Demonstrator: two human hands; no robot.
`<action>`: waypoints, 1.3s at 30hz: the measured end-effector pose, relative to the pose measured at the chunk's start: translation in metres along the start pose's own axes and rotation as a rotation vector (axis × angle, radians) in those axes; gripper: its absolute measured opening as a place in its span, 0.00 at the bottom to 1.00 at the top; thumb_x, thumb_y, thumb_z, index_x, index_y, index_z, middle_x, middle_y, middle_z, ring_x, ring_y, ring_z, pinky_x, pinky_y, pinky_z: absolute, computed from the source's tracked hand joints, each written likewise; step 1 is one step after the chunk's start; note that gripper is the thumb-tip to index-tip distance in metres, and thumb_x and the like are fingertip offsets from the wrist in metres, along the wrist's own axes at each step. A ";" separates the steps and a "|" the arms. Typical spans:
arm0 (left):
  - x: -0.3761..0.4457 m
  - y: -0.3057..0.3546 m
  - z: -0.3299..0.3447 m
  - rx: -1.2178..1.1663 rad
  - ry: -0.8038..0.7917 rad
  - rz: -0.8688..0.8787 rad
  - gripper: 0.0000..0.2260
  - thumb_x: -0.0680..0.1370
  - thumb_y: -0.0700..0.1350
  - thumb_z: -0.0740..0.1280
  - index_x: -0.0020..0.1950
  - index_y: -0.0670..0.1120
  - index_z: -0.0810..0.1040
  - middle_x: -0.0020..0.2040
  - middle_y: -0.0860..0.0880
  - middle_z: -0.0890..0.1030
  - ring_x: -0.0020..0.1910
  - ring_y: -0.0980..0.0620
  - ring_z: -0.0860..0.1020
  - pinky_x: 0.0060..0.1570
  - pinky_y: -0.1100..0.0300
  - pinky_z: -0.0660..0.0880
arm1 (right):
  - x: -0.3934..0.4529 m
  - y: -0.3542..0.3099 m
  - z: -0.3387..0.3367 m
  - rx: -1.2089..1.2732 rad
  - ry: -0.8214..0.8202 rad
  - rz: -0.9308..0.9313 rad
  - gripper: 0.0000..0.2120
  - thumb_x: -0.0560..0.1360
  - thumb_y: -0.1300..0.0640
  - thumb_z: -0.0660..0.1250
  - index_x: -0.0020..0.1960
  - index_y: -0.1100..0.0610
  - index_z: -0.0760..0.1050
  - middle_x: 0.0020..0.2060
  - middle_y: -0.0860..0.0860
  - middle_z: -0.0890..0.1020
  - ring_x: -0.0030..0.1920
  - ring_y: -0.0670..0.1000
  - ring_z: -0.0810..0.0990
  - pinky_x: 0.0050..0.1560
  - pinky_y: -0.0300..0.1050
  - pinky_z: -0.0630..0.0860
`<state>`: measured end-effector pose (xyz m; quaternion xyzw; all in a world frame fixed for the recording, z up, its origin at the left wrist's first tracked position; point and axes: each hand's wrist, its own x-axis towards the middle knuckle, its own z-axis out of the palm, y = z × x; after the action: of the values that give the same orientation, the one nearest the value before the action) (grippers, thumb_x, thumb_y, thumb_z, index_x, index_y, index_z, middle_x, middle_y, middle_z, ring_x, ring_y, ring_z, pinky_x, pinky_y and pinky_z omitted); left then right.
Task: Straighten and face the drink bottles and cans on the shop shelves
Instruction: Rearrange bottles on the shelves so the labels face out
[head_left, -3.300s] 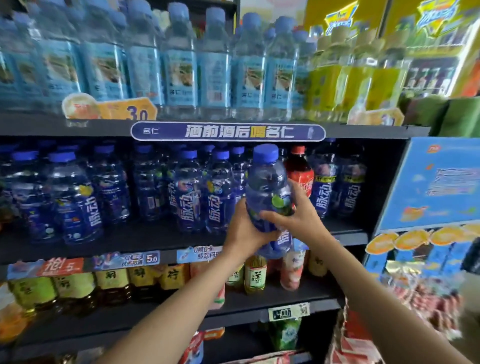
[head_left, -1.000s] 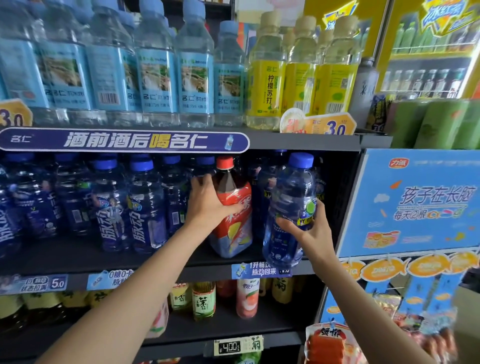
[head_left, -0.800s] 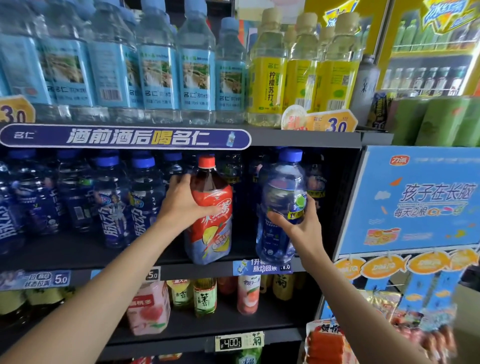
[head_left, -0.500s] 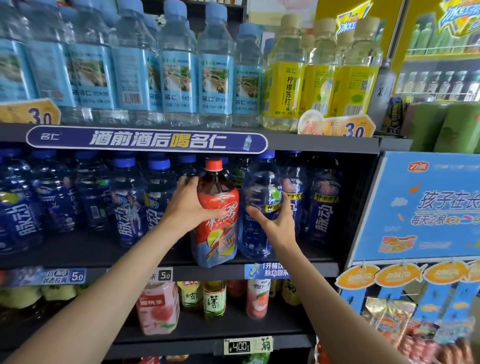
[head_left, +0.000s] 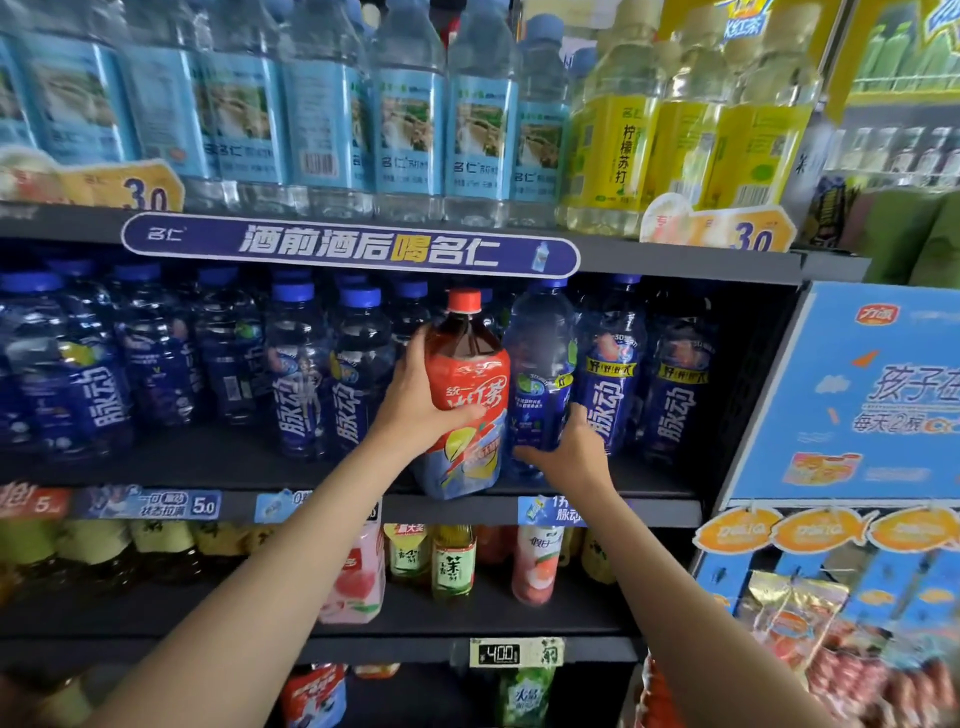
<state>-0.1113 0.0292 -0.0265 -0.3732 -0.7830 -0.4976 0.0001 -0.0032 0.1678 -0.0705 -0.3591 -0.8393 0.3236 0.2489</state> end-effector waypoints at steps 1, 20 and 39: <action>0.000 -0.001 -0.002 0.000 -0.028 0.002 0.48 0.66 0.44 0.77 0.76 0.51 0.48 0.72 0.46 0.65 0.68 0.47 0.67 0.65 0.49 0.66 | 0.001 -0.003 0.005 -0.004 0.027 0.009 0.34 0.68 0.53 0.75 0.65 0.62 0.60 0.62 0.59 0.71 0.59 0.62 0.75 0.54 0.54 0.73; -0.028 -0.008 -0.016 -0.162 -0.068 -0.173 0.32 0.62 0.40 0.79 0.63 0.48 0.69 0.59 0.49 0.77 0.59 0.50 0.75 0.58 0.54 0.73 | -0.022 -0.023 0.010 0.495 -0.366 -0.237 0.25 0.71 0.63 0.72 0.63 0.54 0.65 0.51 0.48 0.77 0.51 0.46 0.76 0.44 0.33 0.74; -0.180 -0.077 -0.170 -0.218 -0.176 -0.277 0.28 0.66 0.40 0.77 0.59 0.55 0.69 0.51 0.59 0.77 0.50 0.61 0.75 0.46 0.70 0.72 | -0.160 -0.114 0.079 0.337 -0.524 -0.534 0.32 0.60 0.59 0.80 0.58 0.50 0.67 0.47 0.41 0.78 0.42 0.30 0.76 0.43 0.25 0.72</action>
<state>-0.0891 -0.2259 -0.0673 -0.3018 -0.7654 -0.5402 -0.1771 -0.0063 -0.0436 -0.0711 0.0118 -0.8733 0.4609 0.1572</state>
